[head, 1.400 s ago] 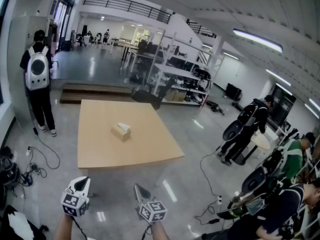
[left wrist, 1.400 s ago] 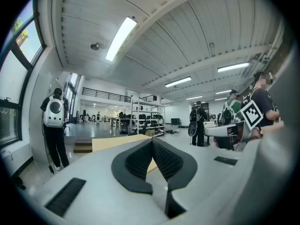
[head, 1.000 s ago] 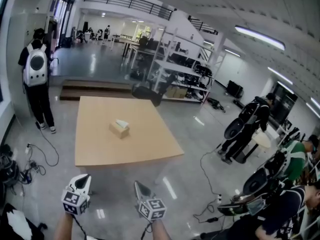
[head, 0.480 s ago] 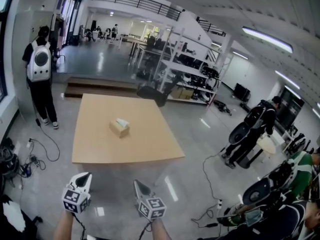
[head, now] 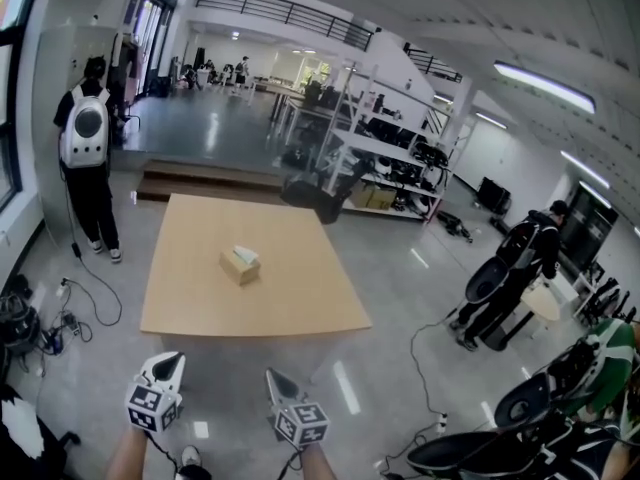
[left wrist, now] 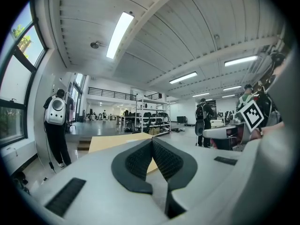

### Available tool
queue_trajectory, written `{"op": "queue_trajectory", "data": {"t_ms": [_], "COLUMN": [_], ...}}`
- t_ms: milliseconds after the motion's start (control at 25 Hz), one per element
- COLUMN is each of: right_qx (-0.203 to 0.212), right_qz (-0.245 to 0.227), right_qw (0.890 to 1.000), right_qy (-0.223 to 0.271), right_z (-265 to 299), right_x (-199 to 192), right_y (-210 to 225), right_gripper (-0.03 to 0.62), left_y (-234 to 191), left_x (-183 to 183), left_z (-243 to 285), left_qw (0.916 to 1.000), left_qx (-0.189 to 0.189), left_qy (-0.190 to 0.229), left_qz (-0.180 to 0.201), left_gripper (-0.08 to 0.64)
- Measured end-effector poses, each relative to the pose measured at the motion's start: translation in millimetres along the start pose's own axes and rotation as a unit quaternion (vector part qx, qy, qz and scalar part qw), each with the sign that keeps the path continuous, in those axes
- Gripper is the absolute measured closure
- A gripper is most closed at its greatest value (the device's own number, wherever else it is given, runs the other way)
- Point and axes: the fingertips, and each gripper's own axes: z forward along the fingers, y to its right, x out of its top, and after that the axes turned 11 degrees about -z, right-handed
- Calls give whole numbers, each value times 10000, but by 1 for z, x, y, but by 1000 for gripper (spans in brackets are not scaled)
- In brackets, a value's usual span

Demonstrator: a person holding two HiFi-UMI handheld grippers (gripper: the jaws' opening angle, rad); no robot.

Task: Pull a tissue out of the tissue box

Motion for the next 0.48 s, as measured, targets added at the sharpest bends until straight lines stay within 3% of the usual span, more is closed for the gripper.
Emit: {"op": "queue_trajectory", "data": {"t_ms": [240, 480], "right_qx": [11, -25], "right_qz": [-33, -43], "right_qw": [10000, 10000], "right_qy": [8, 35], "right_z": [16, 42], "right_x": [-2, 8], "right_y": [12, 26], "right_gripper": [581, 581], "left_y": [-9, -23], "left_x": [-5, 13], "left_z": [19, 47], "left_qw": [10000, 10000], "left_qx": [-5, -32], "left_qy": [-14, 50], "left_qz": [-28, 1], "left_gripper": [552, 552]}}
